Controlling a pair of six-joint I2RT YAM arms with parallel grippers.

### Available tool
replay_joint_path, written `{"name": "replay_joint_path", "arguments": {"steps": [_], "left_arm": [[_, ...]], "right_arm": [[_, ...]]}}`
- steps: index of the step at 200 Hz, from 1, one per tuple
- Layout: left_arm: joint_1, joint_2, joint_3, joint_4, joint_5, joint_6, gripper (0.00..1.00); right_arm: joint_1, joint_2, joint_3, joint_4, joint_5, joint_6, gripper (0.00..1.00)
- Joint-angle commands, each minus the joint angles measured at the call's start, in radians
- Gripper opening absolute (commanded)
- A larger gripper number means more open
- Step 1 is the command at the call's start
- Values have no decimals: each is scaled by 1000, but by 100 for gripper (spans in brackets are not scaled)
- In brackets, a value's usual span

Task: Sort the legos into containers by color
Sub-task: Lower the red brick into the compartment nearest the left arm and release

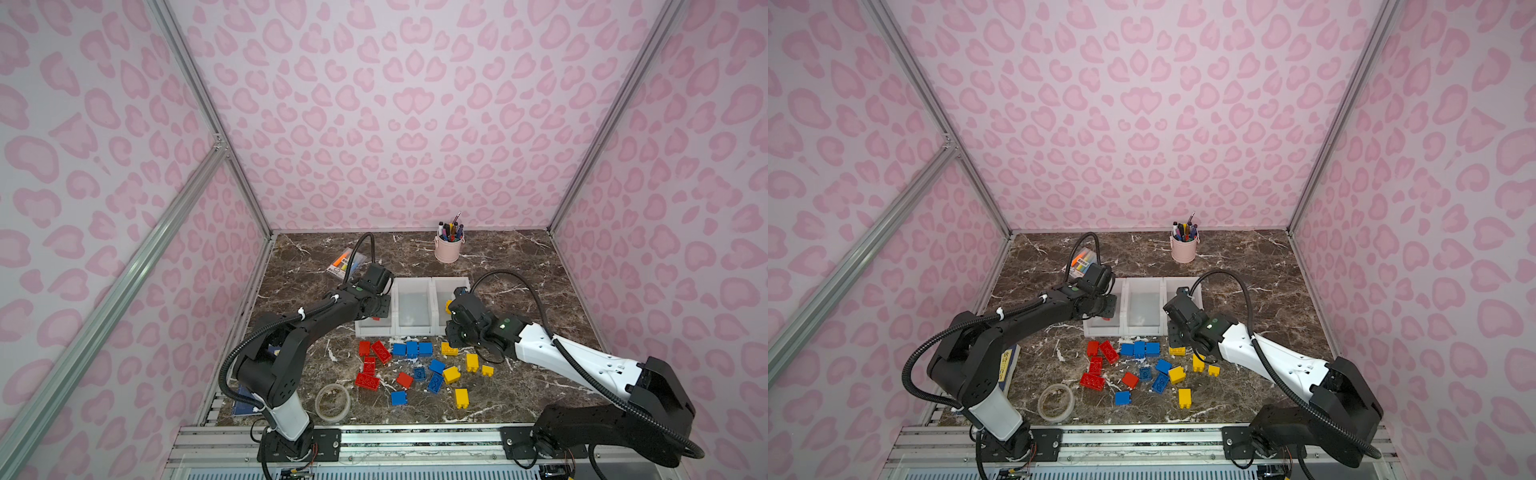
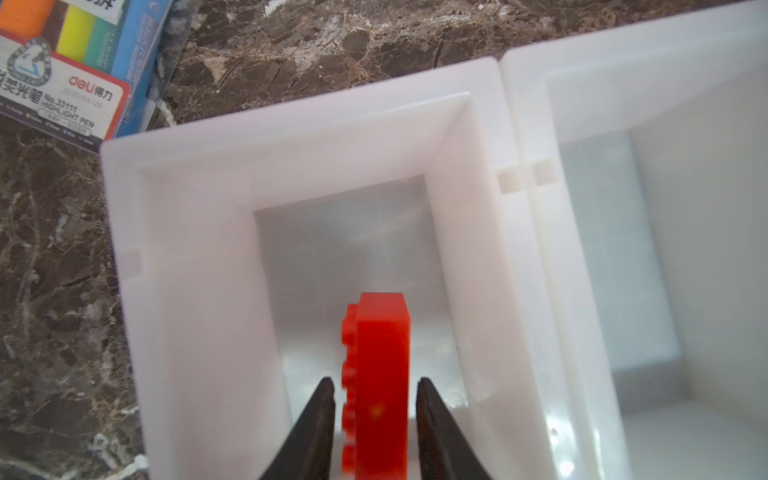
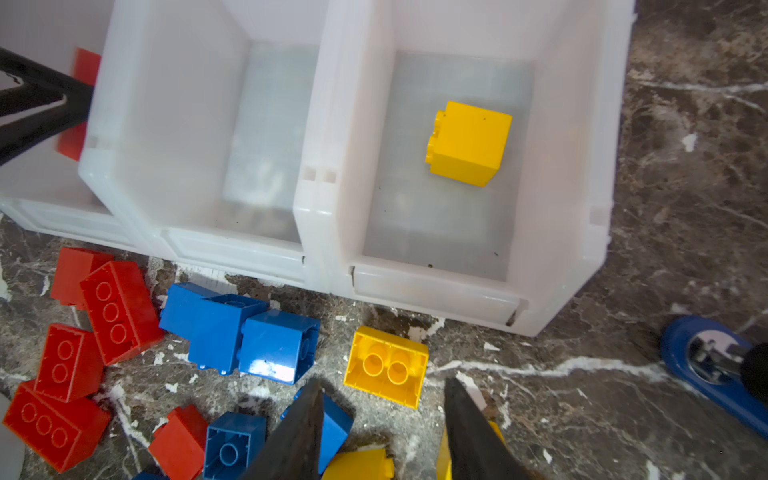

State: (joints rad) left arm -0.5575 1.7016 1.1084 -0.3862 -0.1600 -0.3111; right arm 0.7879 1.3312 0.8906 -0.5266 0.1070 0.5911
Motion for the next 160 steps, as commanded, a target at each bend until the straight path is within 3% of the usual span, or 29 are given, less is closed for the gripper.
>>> {"name": "replay_joint_path", "arguments": {"steps": [1,25,127,160], "left_arm": [[1,-21,-11,31,-1,-10,41],[1,-46,-24,31,-2,-13,47],[-1,-300,-186,59,52,-95,52],[-8,-369,-237,57,77,-115,53]], "right_arm": [[17,17,14,-23,27,9,49],[35,31,21,-24,30,16,49],[162,153,63,13,53,86,54],[181,220,83,50,41,104,60]]}}
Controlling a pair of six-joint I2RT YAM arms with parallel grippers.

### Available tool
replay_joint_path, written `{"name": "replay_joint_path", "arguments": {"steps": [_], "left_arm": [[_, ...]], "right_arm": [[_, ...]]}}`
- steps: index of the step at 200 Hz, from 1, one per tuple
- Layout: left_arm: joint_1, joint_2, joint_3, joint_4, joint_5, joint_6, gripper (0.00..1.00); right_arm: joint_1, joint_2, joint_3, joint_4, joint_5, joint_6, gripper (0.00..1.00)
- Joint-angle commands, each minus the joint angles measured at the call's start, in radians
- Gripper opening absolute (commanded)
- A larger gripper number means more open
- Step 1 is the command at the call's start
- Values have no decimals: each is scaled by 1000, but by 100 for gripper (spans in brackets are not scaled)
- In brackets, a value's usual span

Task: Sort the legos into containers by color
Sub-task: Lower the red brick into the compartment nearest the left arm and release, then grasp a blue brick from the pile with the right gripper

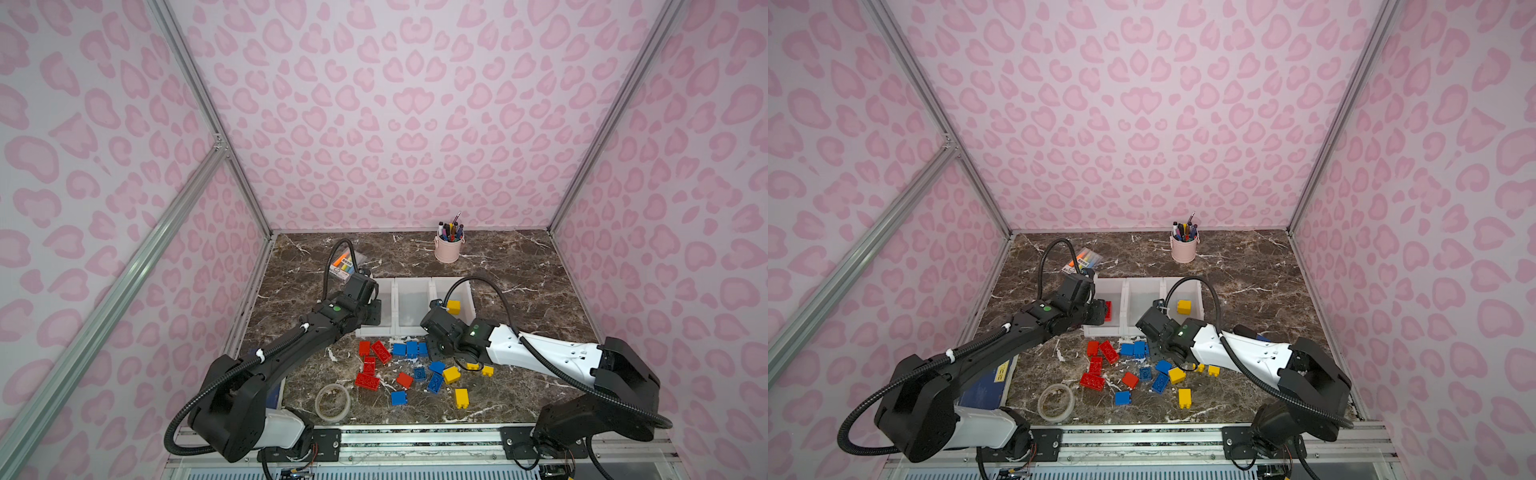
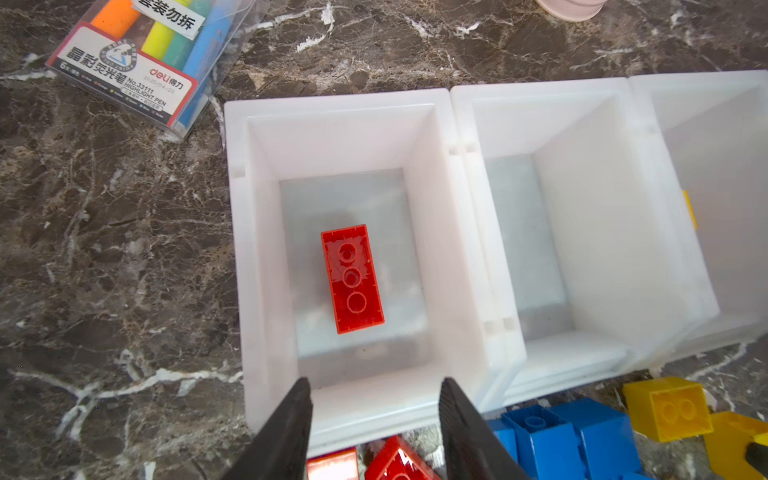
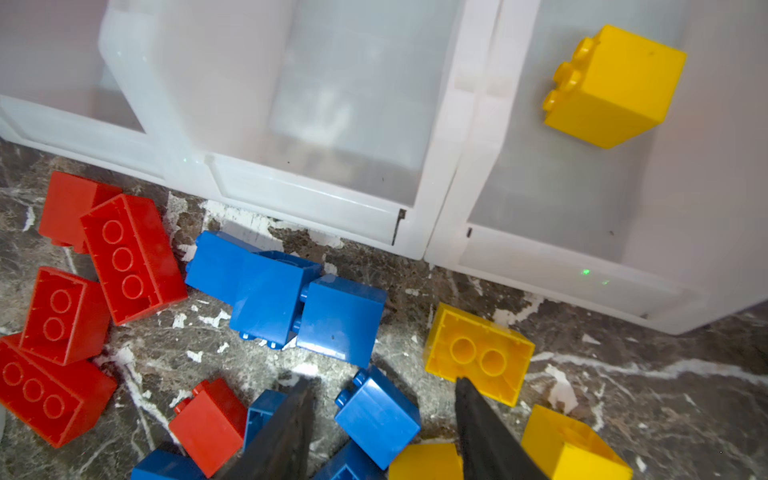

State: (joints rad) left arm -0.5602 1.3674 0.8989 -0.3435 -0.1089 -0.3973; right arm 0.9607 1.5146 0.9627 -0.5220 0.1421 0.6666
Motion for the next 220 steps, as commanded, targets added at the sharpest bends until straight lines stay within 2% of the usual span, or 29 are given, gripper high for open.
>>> {"name": "replay_joint_path", "arguments": {"steps": [1,52,113,220], "left_arm": [[-5,-35,-28,13,27,-29,53],[-33,-68,-70,11,43,-53,53],[-53,-63,-69,5,45,-51,54],[-59,-68,-62,-3,43,-40,55]], "right_arm": [[8,38,11,46,5,29,60],[10,109,24,89,-13,57,62],[6,140,1,115,-13,81,58],[-21,98,-47,114,-4,94,55]]}}
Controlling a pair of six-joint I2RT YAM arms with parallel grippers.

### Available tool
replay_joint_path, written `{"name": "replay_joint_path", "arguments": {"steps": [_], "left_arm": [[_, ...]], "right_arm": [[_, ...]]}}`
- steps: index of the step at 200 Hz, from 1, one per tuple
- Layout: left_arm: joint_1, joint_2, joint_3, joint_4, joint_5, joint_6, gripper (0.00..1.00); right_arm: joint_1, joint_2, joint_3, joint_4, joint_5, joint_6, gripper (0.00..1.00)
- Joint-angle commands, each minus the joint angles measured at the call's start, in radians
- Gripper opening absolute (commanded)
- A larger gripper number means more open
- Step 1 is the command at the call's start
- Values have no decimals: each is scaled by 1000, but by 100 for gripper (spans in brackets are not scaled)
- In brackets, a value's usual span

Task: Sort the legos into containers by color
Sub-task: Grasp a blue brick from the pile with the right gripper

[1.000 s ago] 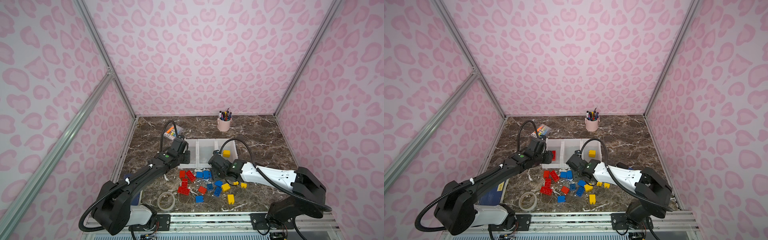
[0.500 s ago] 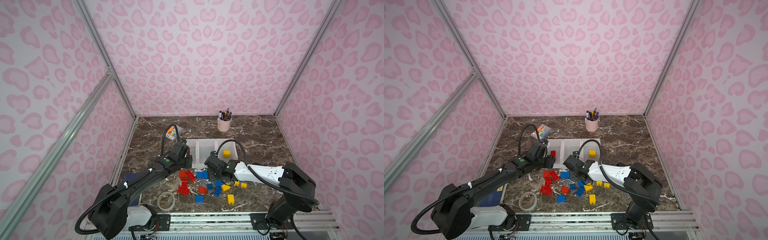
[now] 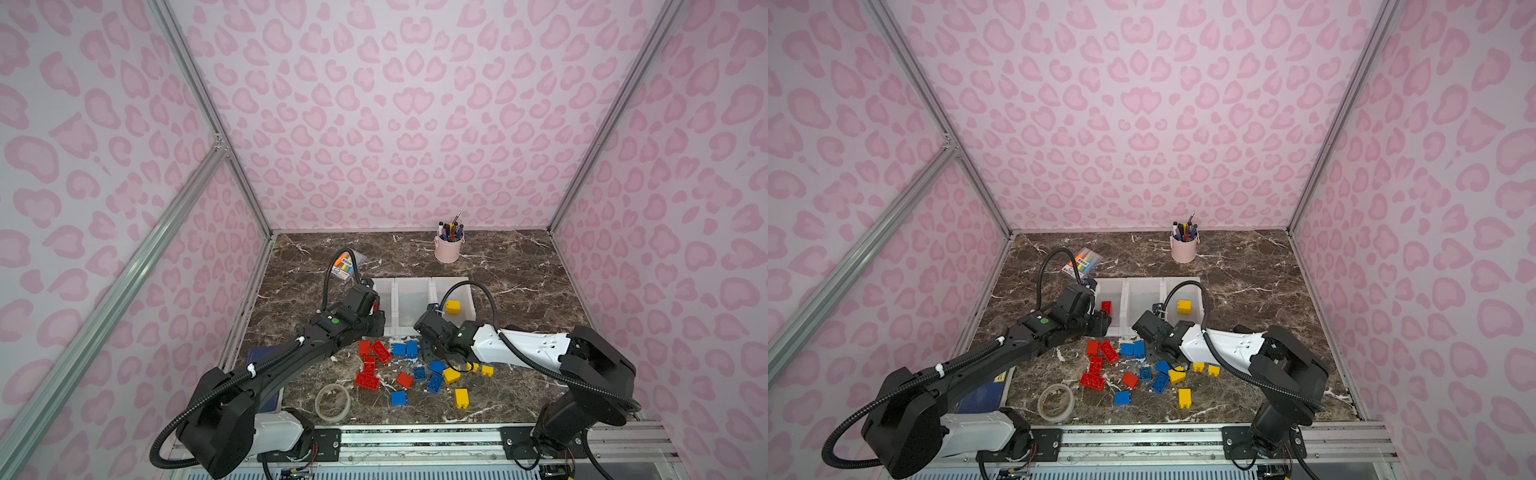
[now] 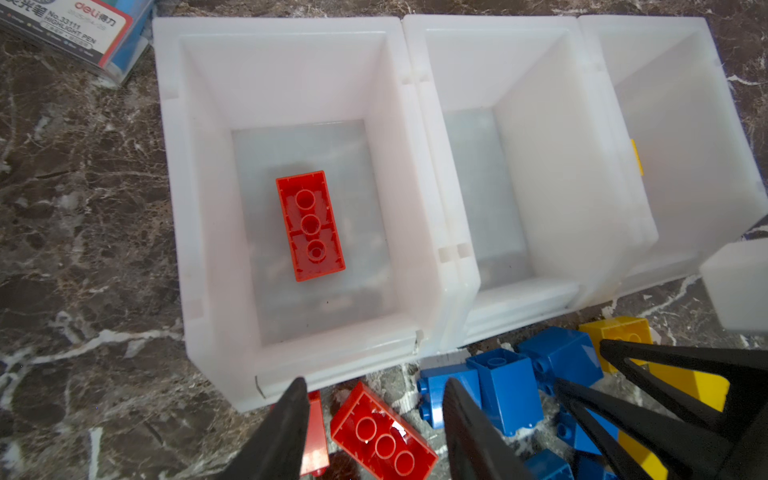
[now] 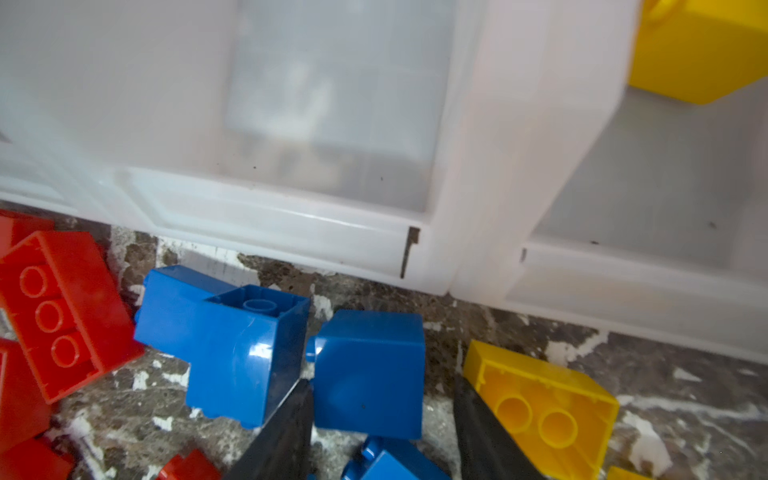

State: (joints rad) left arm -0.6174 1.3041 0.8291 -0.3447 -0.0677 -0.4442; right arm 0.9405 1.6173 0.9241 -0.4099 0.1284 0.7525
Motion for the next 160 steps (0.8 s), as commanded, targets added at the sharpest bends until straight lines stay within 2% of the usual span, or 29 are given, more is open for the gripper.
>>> {"name": "replay_joint_path", "arguments": {"steps": [1,74,133,160], "left_arm": [[-3,-4,8,-1,2,6,55],[-7,-5,8,-4,3,4,55],[-12,-7,8,-8,0,5,56],[-11,-9,9,-12,-7,6,55]], "right_arm": [[0,-4,-8,4,9,8,55],[11,51,15,34,-8,4,57],[7,60,14,33,8,5,40],[12,38,13,15,13,6,38]]}}
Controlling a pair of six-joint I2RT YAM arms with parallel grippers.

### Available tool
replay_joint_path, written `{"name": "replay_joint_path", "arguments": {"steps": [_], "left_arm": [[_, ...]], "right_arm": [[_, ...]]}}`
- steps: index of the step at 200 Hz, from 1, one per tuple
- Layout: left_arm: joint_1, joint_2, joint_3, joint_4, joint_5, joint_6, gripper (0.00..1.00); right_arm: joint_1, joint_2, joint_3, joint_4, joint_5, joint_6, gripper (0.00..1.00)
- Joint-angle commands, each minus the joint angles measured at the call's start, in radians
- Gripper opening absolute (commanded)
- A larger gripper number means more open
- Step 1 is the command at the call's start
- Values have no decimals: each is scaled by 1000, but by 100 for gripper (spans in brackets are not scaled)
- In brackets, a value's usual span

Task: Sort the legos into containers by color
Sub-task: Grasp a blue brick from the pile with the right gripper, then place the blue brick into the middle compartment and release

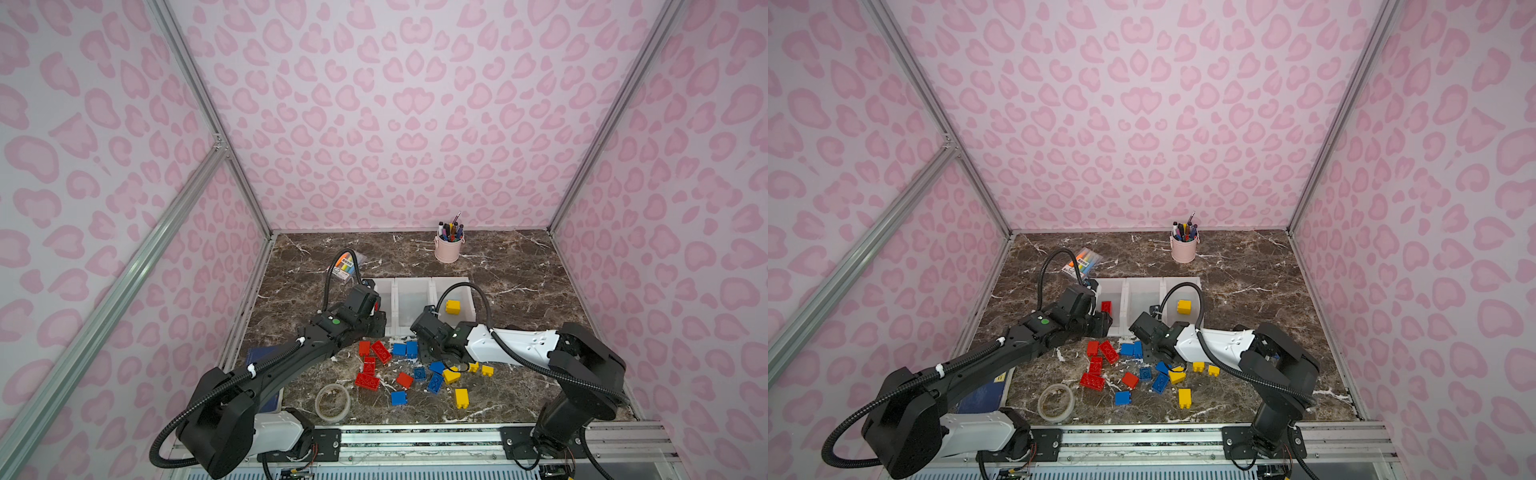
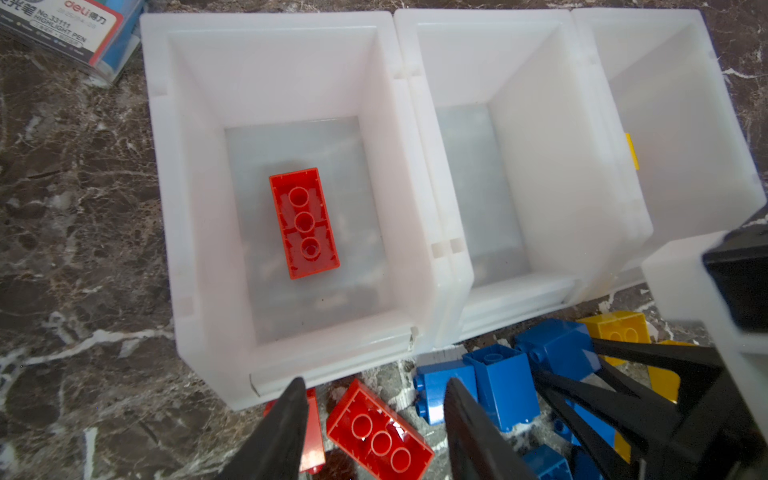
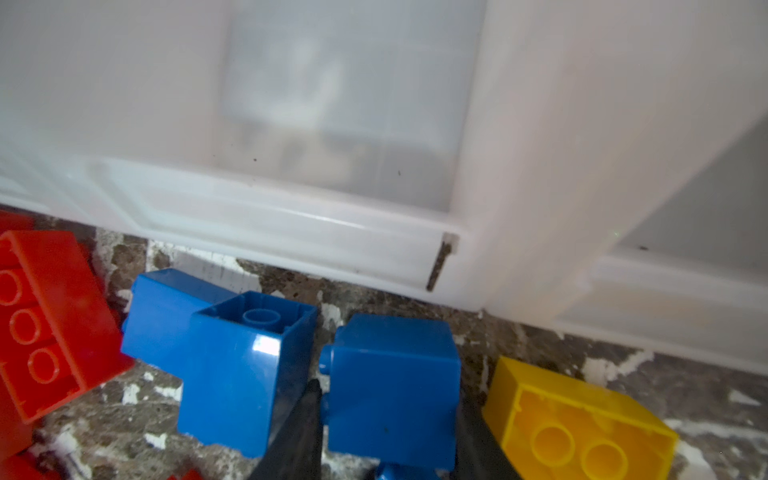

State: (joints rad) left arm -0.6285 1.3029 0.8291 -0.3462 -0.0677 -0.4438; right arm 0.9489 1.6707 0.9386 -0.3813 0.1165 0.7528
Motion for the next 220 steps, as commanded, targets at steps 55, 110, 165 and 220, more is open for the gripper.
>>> {"name": "replay_joint_path", "arguments": {"steps": [55,110,165,220], "left_arm": [[0,-31,0,-14,-14,0,56],[-5,-51,-10,-26,-7,-7,56],[-28,-77,-29,-42,-13,-29,56],[-47,-86,-42,-55,-13,-40,56]], "right_arm": [[54,-90,48,-101,48,-22,37],[-27,-54,195,-145,66,-158,37],[-125,60,280,-92,-7,-232,37],[-147,113,319,-87,-31,-250,51]]}}
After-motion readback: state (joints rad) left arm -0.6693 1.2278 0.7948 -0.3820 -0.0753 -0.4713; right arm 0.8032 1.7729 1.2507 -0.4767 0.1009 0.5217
